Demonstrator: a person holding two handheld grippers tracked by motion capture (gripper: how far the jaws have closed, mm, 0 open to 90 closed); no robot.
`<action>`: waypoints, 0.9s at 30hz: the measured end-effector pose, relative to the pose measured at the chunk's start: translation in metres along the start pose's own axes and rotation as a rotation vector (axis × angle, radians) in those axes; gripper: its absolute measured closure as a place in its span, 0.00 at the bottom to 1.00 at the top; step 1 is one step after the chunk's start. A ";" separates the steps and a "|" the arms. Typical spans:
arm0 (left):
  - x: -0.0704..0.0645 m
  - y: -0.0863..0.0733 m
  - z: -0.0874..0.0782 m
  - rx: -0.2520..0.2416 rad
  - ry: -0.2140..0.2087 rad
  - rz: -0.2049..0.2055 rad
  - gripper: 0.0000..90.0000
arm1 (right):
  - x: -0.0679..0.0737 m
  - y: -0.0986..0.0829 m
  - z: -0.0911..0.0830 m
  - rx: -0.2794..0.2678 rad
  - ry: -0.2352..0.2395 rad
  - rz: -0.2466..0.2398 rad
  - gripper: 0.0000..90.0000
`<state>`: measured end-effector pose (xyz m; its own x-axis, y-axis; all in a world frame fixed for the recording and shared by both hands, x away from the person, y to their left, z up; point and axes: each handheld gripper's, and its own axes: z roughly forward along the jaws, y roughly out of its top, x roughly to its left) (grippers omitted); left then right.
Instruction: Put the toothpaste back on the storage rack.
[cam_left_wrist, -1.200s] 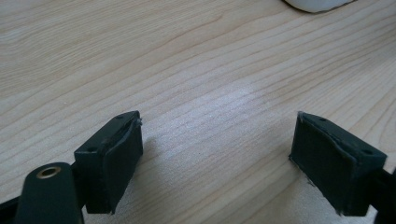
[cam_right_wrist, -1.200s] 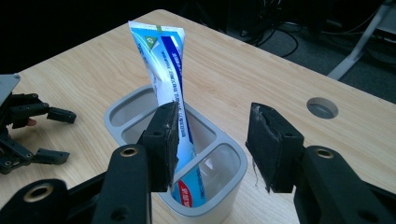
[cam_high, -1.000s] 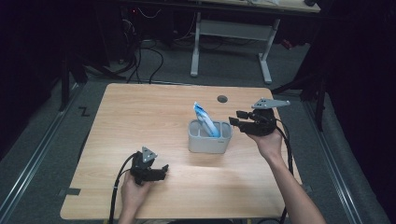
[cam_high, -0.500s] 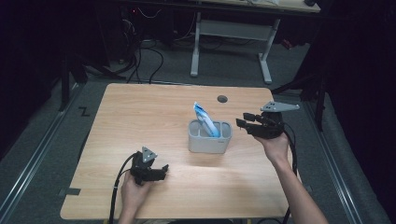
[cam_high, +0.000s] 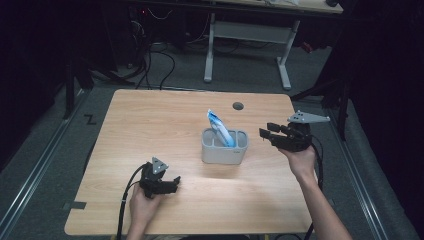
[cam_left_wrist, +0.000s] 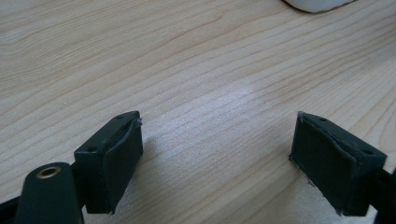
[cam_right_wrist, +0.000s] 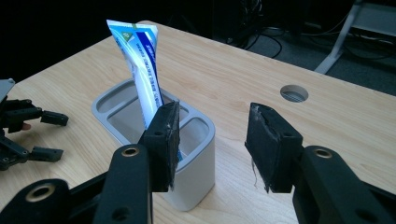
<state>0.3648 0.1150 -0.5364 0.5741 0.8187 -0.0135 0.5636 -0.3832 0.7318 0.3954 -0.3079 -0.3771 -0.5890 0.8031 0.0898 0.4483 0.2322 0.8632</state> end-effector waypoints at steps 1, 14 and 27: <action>0.000 0.000 0.000 0.000 0.000 0.000 0.19 | -0.001 -0.001 -0.001 -0.002 0.000 0.003 0.60; 0.000 0.000 0.000 0.000 0.000 -0.001 0.19 | -0.007 -0.016 -0.010 -0.010 -0.011 0.041 0.60; 0.000 0.000 0.000 0.000 0.000 0.000 0.19 | -0.013 -0.034 -0.014 -0.024 -0.019 0.085 0.60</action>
<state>0.3648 0.1150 -0.5365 0.5740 0.8187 -0.0140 0.5637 -0.3827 0.7320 0.3784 -0.3341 -0.4012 -0.5363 0.8299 0.1537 0.4794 0.1497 0.8647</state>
